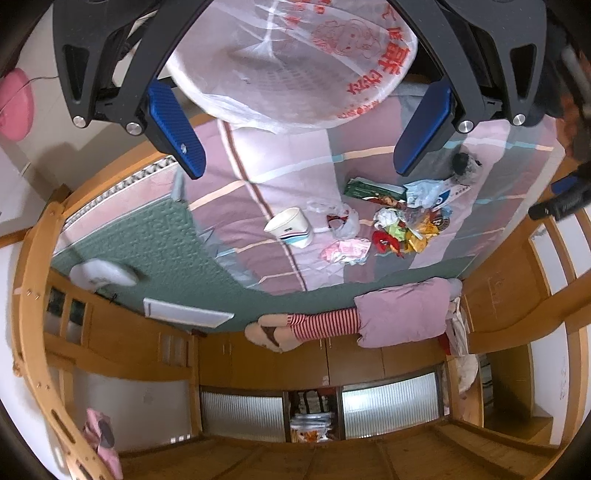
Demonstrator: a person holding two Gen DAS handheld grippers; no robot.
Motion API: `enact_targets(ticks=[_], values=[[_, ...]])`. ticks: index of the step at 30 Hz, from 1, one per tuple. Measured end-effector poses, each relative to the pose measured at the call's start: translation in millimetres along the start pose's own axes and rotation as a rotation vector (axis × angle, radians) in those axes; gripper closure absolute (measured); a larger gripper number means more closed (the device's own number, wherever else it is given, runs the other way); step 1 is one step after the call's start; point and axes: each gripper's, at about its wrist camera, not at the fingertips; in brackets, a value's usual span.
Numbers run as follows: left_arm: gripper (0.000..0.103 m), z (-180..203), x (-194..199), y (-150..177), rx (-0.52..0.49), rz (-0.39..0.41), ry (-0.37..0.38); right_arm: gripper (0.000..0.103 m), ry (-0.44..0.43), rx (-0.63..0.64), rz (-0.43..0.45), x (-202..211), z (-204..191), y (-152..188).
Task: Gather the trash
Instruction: 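Reach the left gripper to the dark plastic bag and close on it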
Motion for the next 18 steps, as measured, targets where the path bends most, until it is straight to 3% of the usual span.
enact_targets(ticks=[2,4,6,9,12,16,17,18], values=[[0.027,-17,-26,-15,0.076,-0.074,0.058,0.003,-0.022,-0.011,-0.013,-13,-1,2],[0.027,-20,-50,-22,0.076,-0.133,0.089,0.003,-0.032,-0.006,-0.07,-30,-7,5],[0.015,-14,-74,-26,0.008,-0.181,0.083,0.003,-0.027,0.017,-0.119,-43,-13,6],[0.01,-3,-113,-22,-0.111,-0.289,0.068,0.003,-0.016,0.062,-0.188,-61,-24,6],[0.009,0,-158,-16,-0.172,-0.428,0.029,0.003,-0.009,0.076,-0.237,-79,-33,4],[0.009,-6,-222,-1,-0.15,-0.682,0.11,0.003,-0.022,0.085,-0.286,-104,-55,-3],[0.016,-4,-231,5,-0.183,-0.713,0.082,0.003,-0.023,0.086,-0.291,-110,-62,-7],[0.032,-2,-237,9,-0.217,-0.729,0.049,0.003,-0.027,0.083,-0.296,-119,-72,-11]])
Point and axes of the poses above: each gripper's, at about its wrist camera, not at the fingertips, and x roughly against the way its jaws point, z to its right, y to its underside, and after that the axes turned 2 degrees about -y, right-handed
